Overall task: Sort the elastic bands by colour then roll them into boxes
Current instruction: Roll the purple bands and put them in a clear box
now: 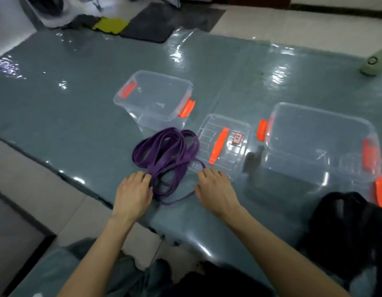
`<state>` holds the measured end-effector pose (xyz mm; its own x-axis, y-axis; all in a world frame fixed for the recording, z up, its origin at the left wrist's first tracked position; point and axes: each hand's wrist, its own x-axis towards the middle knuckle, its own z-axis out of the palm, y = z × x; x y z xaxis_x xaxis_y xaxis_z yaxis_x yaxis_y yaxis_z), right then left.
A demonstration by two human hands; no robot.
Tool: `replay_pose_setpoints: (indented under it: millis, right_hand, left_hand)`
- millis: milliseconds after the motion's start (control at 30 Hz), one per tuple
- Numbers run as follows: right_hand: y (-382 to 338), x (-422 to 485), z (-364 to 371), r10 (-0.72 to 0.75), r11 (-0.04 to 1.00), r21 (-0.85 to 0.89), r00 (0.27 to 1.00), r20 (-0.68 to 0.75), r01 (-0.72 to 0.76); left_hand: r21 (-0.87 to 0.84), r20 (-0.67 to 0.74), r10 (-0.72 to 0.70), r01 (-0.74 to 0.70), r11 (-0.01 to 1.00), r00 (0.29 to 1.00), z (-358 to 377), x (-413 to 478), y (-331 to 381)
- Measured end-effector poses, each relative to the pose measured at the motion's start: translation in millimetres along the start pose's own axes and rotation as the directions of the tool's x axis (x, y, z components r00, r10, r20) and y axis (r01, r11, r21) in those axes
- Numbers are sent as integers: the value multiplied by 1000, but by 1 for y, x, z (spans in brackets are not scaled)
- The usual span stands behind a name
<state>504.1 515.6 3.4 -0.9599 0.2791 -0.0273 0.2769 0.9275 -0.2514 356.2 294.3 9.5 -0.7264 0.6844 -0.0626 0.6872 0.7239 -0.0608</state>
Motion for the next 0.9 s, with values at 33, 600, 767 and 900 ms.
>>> replay_pose_setpoints:
  millis: [33,600,767,900]
  right_hand:
    - [-3,16,2,-7,1000,23,1000,4,7]
    - [-66,166,30,532,835,142,846,41,-532]
    - [-85,169,24,699,685,299,715,-12,-664]
    - [-98,162,16,780,563,485,624,-44,-669]
  left_hand:
    - [0,3,-14,14,1000,1000,1,3,-9]
    - [-175,159,483,-457,872,861,48,148,-121]
    - [-481,16,493,-426,766,870,43,167,-169]
    - [-591,-14,392,-324,739,920,39,196,-213]
